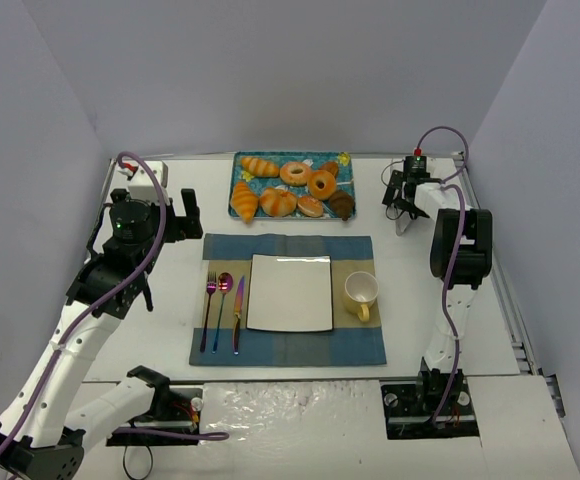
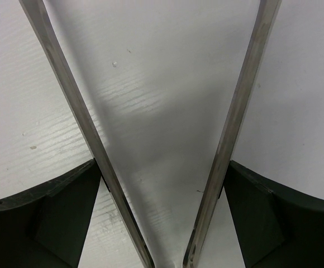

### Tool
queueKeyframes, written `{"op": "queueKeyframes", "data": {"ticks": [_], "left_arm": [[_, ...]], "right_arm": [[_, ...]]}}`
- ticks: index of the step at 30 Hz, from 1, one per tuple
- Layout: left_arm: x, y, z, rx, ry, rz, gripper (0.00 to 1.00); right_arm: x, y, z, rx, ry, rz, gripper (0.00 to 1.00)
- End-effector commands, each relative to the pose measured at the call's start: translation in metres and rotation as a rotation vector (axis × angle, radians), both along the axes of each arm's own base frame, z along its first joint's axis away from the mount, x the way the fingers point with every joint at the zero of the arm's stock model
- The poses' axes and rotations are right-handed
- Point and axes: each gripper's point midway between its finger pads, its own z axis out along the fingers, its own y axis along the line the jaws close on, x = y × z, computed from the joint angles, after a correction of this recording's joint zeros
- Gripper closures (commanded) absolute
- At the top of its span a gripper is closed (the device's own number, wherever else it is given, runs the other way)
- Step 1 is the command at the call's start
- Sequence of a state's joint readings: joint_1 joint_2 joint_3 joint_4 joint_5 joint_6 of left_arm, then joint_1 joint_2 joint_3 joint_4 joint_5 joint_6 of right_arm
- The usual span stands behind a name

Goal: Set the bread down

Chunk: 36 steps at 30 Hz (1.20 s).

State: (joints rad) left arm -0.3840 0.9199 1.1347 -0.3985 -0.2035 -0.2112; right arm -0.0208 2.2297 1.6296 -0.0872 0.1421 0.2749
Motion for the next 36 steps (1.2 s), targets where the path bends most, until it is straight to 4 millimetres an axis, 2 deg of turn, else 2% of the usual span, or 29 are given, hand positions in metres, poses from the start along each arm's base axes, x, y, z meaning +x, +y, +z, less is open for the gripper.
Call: {"op": "queueKeyframes", "data": {"ticks": [1,9,15,21,25,32,34,36], "left_arm": [[0.006,0.0,0.027,-0.025,-0.093,0.003,0.03],[0.007,-0.002,0.027,-0.027,-0.092,-0.001,0.03],[0.007,-0.002,0.027,-0.028,-0.093,-0.003,0.03],[0.006,-0.002,0.027,-0.028,-0.094,-0.003,0.03],[0.006,-0.002,0.027,-0.029,-0.094,-0.003,0.03],[0.005,0.0,0.029,-0.026,-0.099,0.002,0.03],[0.005,0.0,0.029,-0.026,-0.098,0.002,0.03],[0.005,0.0,0.028,-0.025,-0.097,0.003,0.03]], "right_arm": [[-0.012,-0.013,-0.024,-0.044,0.081,-0.015,0.17],[-0.014,-0.007,-0.027,-0.03,0.082,-0.008,0.28],[-0.016,-0.001,-0.02,-0.033,0.071,-0.007,0.4],[-0.022,0.0,-0.013,-0.032,0.052,-0.023,0.46],[-0.023,0.016,0.003,-0.04,0.015,0.0,0.49],[-0.027,0.021,0.037,-0.065,-0.055,-0.011,0.5],[-0.027,0.021,0.056,-0.065,-0.091,-0.015,0.5],[-0.029,0.02,0.066,-0.068,-0.11,-0.021,0.5]]}}
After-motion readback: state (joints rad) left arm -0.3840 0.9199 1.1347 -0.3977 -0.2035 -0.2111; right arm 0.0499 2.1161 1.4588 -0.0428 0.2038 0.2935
